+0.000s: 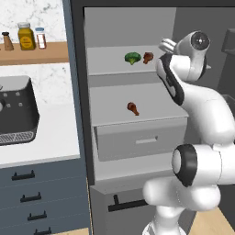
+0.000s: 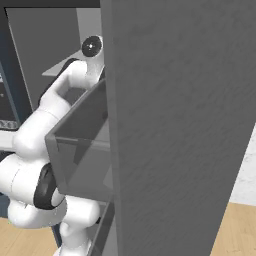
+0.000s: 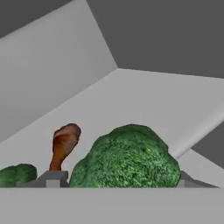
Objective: Place one broccoli and one chicken drumstick in each tupperware on the nearby counter, to pack two identical lunches.
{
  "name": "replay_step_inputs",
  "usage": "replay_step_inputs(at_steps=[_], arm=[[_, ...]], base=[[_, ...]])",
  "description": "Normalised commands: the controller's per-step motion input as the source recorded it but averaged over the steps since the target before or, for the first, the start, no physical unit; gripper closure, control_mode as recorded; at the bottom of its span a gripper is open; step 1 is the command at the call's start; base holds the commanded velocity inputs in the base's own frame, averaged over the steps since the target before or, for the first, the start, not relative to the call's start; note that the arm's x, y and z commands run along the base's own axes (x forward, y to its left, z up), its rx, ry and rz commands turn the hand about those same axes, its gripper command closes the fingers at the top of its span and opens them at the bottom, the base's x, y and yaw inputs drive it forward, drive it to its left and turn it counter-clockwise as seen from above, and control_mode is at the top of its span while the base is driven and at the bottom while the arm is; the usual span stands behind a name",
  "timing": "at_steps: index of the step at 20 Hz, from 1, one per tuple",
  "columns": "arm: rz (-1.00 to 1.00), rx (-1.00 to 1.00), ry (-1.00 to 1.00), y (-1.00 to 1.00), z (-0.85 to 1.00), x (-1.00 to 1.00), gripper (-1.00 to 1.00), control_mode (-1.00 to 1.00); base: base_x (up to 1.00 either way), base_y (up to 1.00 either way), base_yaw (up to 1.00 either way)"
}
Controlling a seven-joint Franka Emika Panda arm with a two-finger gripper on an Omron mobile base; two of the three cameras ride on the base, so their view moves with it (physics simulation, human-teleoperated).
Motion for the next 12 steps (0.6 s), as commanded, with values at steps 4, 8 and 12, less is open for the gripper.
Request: replay_step_inputs(at_steps=[4,8,12], arm=[[0.05,-0.17,0.18,0.28,0.31,-1.00,1.00,-1.00],[0.14,-0.21,0.24,0.52,0.00,-1.00,1.00,-1.00],[0.24,-0.15,0.16,0.43,-0.11,-1.00,1.00,-1.00]], base=[[0.00,0.00,0.00],[0.00,0.00,0.00],[0.00,0.00,0.00]])
